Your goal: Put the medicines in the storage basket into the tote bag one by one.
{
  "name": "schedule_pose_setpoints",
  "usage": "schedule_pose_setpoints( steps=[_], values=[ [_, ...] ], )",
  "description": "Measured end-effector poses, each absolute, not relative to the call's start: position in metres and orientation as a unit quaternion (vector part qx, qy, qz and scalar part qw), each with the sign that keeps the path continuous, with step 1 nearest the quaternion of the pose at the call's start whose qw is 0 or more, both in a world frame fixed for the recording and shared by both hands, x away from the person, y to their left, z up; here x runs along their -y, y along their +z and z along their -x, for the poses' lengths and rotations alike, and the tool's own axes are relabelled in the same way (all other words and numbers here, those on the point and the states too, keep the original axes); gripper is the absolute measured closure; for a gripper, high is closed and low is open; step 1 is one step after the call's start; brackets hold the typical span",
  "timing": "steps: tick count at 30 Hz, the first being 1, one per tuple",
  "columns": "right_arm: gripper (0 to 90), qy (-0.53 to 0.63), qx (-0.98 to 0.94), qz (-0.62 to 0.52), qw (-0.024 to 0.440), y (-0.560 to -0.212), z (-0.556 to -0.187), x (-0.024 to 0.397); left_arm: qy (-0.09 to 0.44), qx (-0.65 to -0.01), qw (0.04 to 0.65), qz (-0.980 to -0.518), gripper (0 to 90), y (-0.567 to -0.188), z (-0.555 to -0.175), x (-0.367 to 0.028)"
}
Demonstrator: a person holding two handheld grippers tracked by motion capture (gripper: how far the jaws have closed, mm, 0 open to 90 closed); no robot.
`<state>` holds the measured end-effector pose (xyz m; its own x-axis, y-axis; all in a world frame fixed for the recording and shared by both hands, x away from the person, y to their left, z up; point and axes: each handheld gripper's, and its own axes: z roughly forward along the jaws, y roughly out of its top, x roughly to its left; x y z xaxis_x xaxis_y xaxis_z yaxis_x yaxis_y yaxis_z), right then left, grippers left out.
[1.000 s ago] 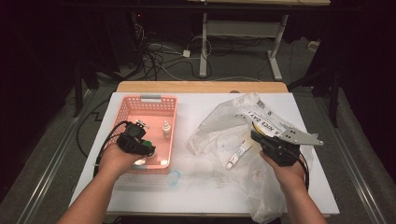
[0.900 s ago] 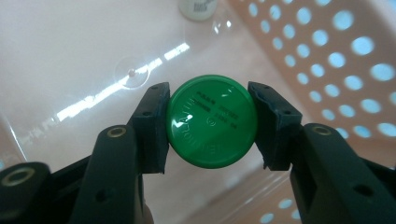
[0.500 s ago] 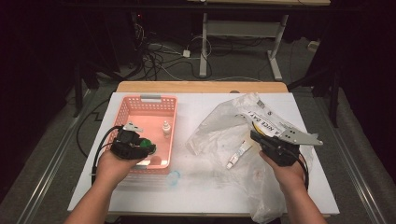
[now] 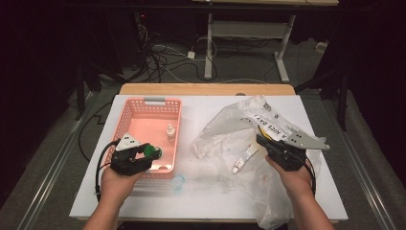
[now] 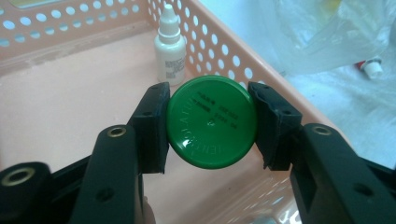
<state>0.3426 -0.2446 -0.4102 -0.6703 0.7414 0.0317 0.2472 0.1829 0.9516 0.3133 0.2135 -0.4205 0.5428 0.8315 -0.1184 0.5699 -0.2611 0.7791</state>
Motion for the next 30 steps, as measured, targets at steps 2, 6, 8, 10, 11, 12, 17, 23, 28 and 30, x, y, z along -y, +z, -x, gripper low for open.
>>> schedule_pose_setpoints(
  steps=[2, 6, 8, 10, 11, 12, 17, 23, 28, 30],
  values=[
    [90.0, 0.544, -0.734, -0.336, 0.227, -0.410, -0.342, 0.244, 0.166, -0.454, 0.409, -0.774, 50.5, -0.421, -0.311, -0.213],
    [90.0, 0.547, -0.734, -0.334, 0.227, -0.408, -0.342, 0.244, 0.162, -0.453, 0.426, -0.766, 50.6, -0.422, -0.307, -0.216],
    [90.0, 0.548, -0.734, -0.332, 0.226, -0.408, -0.341, 0.244, 0.159, -0.454, 0.437, -0.760, 50.6, -0.423, -0.306, -0.218],
    [90.0, 0.547, -0.734, -0.331, 0.227, -0.408, -0.341, 0.243, 0.161, -0.455, 0.441, -0.757, 50.6, -0.423, -0.306, -0.218],
    [90.0, 0.548, -0.734, -0.330, 0.228, -0.407, -0.341, 0.243, 0.161, -0.453, 0.443, -0.756, 50.6, -0.423, -0.305, -0.219],
    [90.0, 0.549, -0.733, -0.331, 0.228, -0.407, -0.341, 0.243, 0.161, -0.453, 0.446, -0.755, 50.6, -0.423, -0.305, -0.219],
    [90.0, 0.549, -0.733, -0.332, 0.228, -0.407, -0.341, 0.244, 0.155, -0.446, 0.460, -0.752, 50.6, -0.419, -0.302, -0.215],
    [90.0, 0.549, -0.732, -0.332, 0.228, -0.407, -0.341, 0.244, 0.161, -0.425, 0.471, -0.756, 50.6, -0.410, -0.295, -0.204],
    [90.0, 0.549, -0.733, -0.331, 0.228, -0.407, -0.341, 0.244, 0.157, -0.409, 0.479, -0.761, 50.6, -0.405, -0.290, -0.196],
    [90.0, 0.550, -0.732, -0.332, 0.227, -0.407, -0.341, 0.244, 0.149, -0.402, 0.486, -0.762, 50.6, -0.403, -0.288, -0.192]
  ],
)
